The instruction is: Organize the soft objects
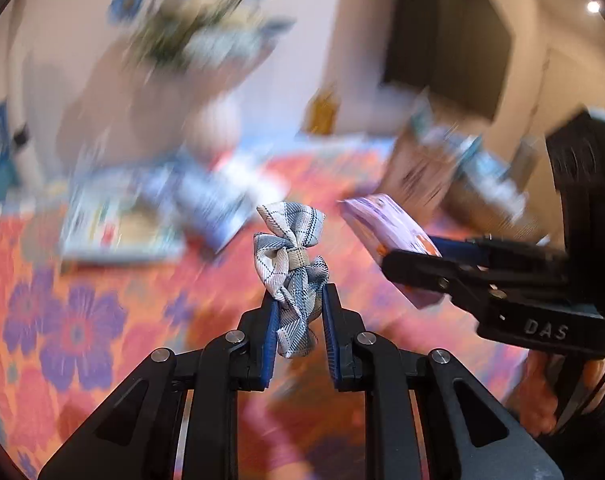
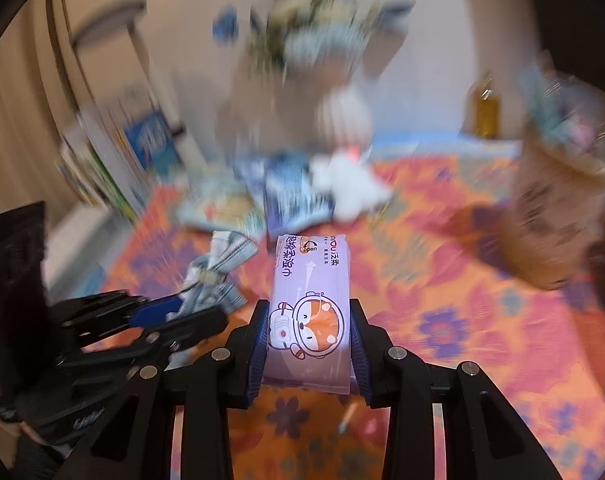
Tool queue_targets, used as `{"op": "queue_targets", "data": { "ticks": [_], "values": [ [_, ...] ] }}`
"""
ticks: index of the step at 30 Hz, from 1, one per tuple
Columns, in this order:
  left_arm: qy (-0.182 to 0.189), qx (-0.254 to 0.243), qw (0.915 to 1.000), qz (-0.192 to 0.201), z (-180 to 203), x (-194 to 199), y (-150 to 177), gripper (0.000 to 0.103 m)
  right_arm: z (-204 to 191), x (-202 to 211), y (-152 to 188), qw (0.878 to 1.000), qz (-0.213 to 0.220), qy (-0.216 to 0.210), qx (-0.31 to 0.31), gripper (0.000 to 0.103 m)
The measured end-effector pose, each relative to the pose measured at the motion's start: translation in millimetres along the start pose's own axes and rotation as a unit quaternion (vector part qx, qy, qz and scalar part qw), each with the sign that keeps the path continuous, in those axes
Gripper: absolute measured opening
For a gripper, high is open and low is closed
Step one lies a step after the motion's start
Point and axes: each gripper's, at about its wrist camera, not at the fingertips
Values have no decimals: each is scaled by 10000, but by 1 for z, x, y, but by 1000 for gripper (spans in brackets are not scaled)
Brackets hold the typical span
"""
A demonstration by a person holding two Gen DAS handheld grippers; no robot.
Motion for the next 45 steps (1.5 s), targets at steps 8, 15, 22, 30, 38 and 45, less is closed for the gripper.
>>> {"op": "queue_targets", "data": {
  "ticks": [8, 15, 22, 30, 38, 45],
  "values": [
    [1411, -853, 9857, 335, 169, -39, -106, 17, 117, 175, -70, 9653, 1519, 1985, -753, 37],
    [1585, -978, 9821, -283, 256, -142, -111, 25, 248, 189, -74, 9403, 1133, 2658, -1800, 37],
    [1562, -749, 9829, -618, 255, -177, -101, 45, 292, 166, -70, 9402, 727, 2828, -1753, 62],
    [650, -512, 9922, 934, 160, -40, -101, 103, 195, 193, -80, 9670, 1250, 2016, -933, 93],
    [-1953, 687, 9753, 775, -14, 68, -42, 103, 24, 92, -75, 9961, 717, 512, 74, 103],
    [-2658, 1069, 9580, -101, -87, 28, 25, 102, -16, -39, -35, 9966, -180, 799, 75, 103]
  ]
}}
Point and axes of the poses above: each gripper's, at about its wrist camera, not at the fingertips, and x roughly against the way its jaws point, z to its right, y to its underside, and after that the axes turned 9 degrees about z, right-handed
